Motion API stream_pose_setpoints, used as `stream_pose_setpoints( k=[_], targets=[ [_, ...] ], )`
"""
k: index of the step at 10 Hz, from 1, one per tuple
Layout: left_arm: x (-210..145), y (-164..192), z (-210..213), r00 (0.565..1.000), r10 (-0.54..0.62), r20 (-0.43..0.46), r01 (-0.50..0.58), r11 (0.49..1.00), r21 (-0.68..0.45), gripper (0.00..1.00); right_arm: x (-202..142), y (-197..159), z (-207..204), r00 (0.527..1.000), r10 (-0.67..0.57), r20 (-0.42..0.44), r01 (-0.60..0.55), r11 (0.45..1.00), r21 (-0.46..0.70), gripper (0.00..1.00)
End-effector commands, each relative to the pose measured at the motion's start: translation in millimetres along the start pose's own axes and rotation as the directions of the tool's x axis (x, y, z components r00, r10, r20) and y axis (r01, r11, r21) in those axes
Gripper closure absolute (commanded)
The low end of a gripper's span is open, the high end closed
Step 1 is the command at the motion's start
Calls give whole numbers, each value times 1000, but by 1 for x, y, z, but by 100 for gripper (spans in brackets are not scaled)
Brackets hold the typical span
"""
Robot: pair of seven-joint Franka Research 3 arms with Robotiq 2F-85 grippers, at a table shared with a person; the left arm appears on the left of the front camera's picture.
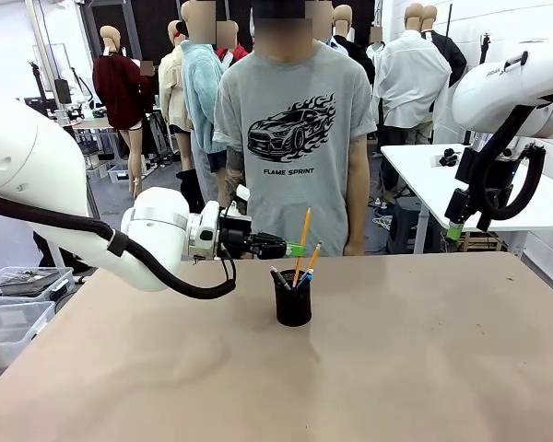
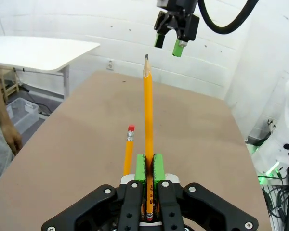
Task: Place the pens into the pen holder.
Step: Pick up a writing instrument from the table and place it into the Pen holder.
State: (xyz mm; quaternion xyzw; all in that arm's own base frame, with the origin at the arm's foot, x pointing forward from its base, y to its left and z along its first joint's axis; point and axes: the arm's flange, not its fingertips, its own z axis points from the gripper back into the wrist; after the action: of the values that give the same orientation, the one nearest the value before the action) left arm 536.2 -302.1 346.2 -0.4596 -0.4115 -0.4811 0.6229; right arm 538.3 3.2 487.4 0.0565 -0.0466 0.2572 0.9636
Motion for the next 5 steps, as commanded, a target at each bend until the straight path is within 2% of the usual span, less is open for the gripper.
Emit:
stream_pose_setpoints(
  k=[1,5],
  targets=[
    [-2,7,-1,1000,-26,-1,26,1000,-5,100,1,-1,0,1000,0,8,1,1000,-5,0],
    [-16,11,1,1000,-5,-17,5,1000,-11,100,1,-1,0,1000,0,8,1,1000,-5,0]
  ],
)
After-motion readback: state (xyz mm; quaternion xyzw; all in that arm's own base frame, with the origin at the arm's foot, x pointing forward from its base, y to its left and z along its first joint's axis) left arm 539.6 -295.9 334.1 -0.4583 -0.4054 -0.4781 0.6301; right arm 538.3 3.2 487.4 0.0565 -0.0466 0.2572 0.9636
